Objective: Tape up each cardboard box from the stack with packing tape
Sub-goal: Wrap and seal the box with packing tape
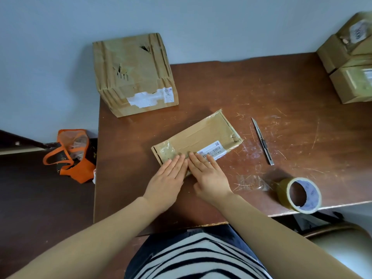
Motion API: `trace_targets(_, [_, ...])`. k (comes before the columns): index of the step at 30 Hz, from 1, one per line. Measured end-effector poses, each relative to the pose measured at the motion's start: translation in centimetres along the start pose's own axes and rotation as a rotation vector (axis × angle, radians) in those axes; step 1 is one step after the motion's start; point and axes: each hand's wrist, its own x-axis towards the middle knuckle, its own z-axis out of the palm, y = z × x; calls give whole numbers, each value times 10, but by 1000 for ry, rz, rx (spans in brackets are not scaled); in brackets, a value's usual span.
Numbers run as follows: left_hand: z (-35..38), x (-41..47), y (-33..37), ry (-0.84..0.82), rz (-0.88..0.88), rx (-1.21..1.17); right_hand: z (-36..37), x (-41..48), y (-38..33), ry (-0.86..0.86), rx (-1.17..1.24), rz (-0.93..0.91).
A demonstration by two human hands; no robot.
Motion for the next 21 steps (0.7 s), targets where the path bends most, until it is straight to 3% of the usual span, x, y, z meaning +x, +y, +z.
trace_targets(5, [-5,10,-23,-90,-189,-6,2,-1,1,53,-6,-14])
trace_targets(15, [-3,-2,-2,5,-78,53,1,-1,-1,64,29,-15])
trace_targets(21, [-8,11,-13,-91,-234,-46,-1,1,-1,59,37,-3])
